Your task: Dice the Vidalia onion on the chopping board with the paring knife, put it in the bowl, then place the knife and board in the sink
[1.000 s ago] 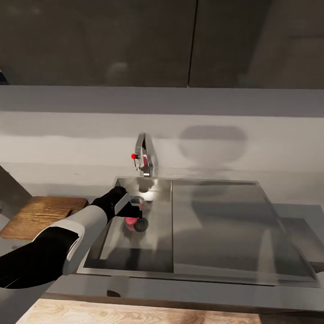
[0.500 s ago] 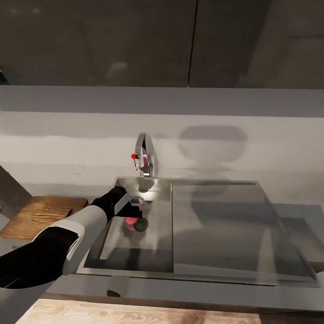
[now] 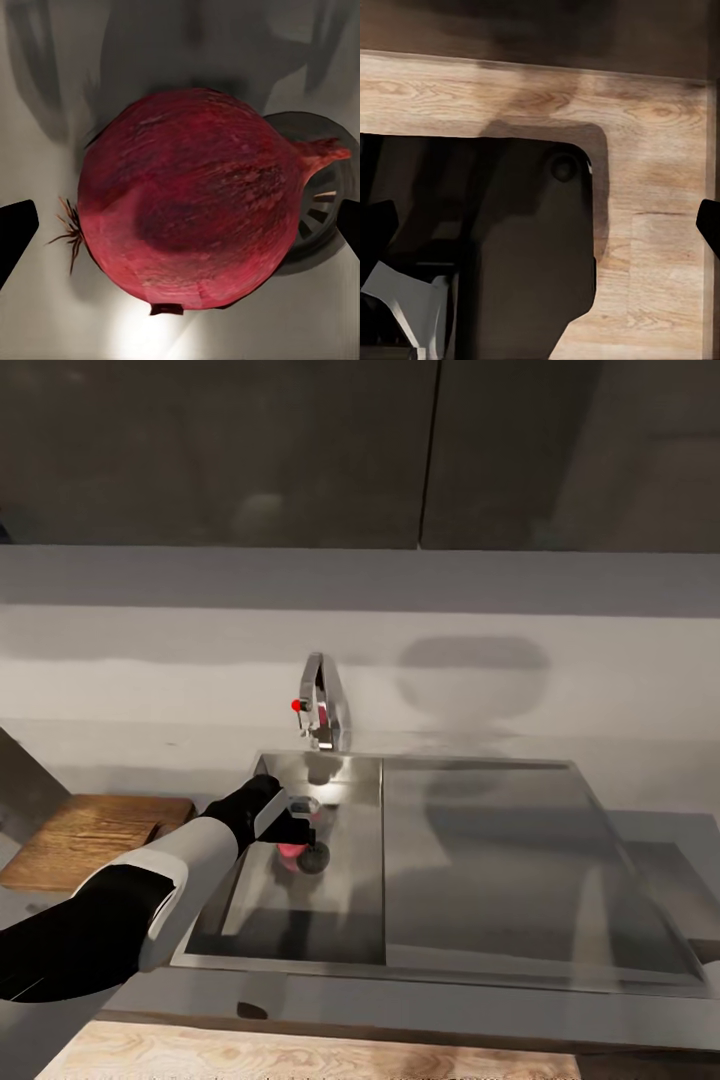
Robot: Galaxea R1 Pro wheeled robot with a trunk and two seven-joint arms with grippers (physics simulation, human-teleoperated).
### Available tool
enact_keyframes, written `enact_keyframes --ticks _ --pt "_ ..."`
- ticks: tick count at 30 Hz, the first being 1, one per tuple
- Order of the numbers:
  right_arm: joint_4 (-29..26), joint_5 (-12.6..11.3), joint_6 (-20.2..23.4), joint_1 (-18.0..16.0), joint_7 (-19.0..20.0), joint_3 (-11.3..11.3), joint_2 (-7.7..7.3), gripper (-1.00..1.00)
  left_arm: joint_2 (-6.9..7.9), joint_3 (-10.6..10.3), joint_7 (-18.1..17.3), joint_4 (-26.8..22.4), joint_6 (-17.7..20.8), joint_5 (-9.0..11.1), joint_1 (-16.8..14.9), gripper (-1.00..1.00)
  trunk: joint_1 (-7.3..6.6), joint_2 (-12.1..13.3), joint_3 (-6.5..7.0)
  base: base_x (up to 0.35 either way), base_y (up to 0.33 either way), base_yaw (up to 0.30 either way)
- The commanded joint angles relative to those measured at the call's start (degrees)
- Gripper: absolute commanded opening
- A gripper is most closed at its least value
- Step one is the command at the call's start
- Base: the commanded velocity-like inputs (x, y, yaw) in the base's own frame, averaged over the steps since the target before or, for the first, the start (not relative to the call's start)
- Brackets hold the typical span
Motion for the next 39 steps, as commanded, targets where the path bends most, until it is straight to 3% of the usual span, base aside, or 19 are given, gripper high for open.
enact_keyframes --ticks 1,9,10,16,30,39 --pt "-0.1 0.6 0.0 0.0 -0.4 -0.2 0.04 1.00 0.01 -0.4 0.3 -0.1 0.2 0.6 0.0 1.00 0.03 -0.1 -0.18 0.000 0.000 0.000" --pt "-0.1 0.6 -0.1 0.0 -0.4 -0.1 0.12 1.00 0.01 -0.5 0.3 -0.1 0.2 0.6 0.0 1.00 0.03 -0.1 -0.51 0.000 0.000 0.000" --pt "-0.1 0.6 -0.1 0.0 -0.4 -0.1 0.13 1.00 0.01 -0.6 0.3 -0.1 0.2 0.6 0.0 -1.00 0.03 -0.1 -0.52 0.000 0.000 0.000" --pt "-0.1 0.6 -0.1 0.0 -0.4 -0.1 0.14 1.00 0.01 -1.9 0.3 -0.2 0.2 0.6 0.0 -1.00 0.03 -0.1 -0.53 0.021 0.000 0.000" --pt "-0.1 0.6 -0.1 0.0 -0.4 -0.2 0.14 1.00 0.01 -2.0 0.3 -0.4 0.2 0.6 0.0 -1.00 0.03 -0.1 -0.51 0.001 0.000 0.000" --pt "-0.1 0.5 0.0 0.0 -0.4 -0.2 0.07 1.00 0.06 -2.0 0.4 -1.9 0.6 0.6 0.0 -1.00 0.03 -0.1 0.18 0.000 0.000 0.000"
